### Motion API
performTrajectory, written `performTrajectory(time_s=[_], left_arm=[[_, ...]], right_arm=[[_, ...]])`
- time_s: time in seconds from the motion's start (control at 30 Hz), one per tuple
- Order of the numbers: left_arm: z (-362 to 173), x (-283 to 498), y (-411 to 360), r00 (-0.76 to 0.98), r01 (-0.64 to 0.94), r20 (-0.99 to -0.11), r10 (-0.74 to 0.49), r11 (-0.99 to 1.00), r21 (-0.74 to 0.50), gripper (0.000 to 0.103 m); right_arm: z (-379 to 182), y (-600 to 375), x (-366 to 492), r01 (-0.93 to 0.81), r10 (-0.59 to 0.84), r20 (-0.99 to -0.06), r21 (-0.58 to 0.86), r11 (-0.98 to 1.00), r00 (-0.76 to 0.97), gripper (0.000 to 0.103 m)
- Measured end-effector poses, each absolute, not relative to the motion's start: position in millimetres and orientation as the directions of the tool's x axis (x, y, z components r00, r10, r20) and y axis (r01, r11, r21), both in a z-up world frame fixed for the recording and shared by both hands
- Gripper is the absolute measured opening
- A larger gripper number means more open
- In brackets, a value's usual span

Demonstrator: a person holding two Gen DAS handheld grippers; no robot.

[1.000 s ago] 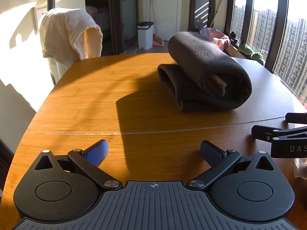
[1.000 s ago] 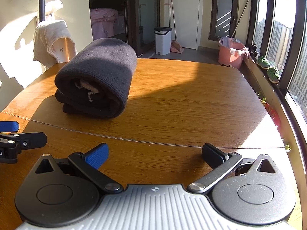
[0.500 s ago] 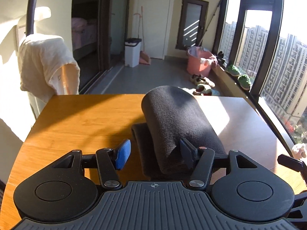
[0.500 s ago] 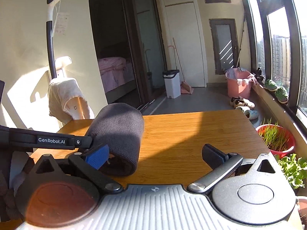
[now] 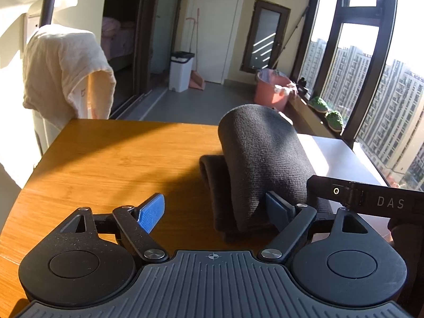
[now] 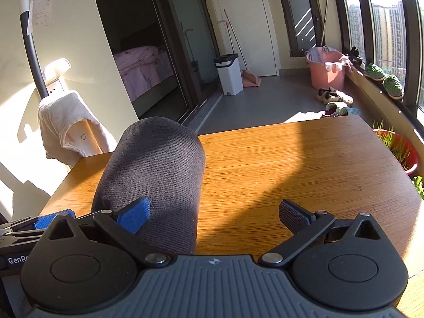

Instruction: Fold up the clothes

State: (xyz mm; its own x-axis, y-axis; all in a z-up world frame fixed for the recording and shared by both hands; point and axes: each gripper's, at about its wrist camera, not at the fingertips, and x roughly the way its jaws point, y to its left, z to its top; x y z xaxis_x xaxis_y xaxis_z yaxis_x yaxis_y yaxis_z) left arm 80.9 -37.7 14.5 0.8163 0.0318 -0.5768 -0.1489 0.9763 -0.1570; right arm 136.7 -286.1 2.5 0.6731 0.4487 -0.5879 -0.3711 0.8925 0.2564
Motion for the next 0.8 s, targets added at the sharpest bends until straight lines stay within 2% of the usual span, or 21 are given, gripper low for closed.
performTrajectory(time_s=[0.17, 0.3, 0.43, 0.57, 0.67, 0.8], left_arm=[[24.3, 55.4, -39.3, 0.835, -0.157, -0.548, 0.040, 0.973, -0.168, 0.092], [33.8, 19.5, -46.6, 0.854, -0.150, -0.517, 0.058, 0.979, -0.138, 0.102], [25.5, -15.3, -62.4, 0.820, -0.173, -0.567, 0.076, 0.978, -0.120, 0.103], [6.0, -27.7, -73.9, 0.741, -0.245, -0.651, 0.164, 0.969, -0.034, 0.103], [-3.8, -36.6, -71.1, 0.727, -0.255, -0.668, 0.155, 0.965, -0.054, 0.103], [-7.5, -37.2, -79.4, 0.710, -0.254, -0.675, 0.199, 0.967, 0.018, 0.103]], right_arm=[[16.0, -299.9, 96.0, -0.393, 0.401, -0.601, 0.153, 0.907, 0.692, 0.103], [4.7, -319.8, 43.8, -0.385, 0.367, -0.632, 0.115, 0.916, 0.683, 0.103], [-10.9, -325.6, 11.5, -0.346, 0.334, -0.663, 0.119, 0.931, 0.670, 0.103], [-19.7, -312.2, -4.1, -0.318, 0.214, -0.688, -0.025, 0.948, 0.694, 0.103], [-19.9, -314.6, -1.4, -0.303, 0.208, -0.701, -0.012, 0.953, 0.683, 0.103], [-26.9, -325.7, -1.1, -0.244, 0.197, -0.656, 0.021, 0.970, 0.729, 0.103]])
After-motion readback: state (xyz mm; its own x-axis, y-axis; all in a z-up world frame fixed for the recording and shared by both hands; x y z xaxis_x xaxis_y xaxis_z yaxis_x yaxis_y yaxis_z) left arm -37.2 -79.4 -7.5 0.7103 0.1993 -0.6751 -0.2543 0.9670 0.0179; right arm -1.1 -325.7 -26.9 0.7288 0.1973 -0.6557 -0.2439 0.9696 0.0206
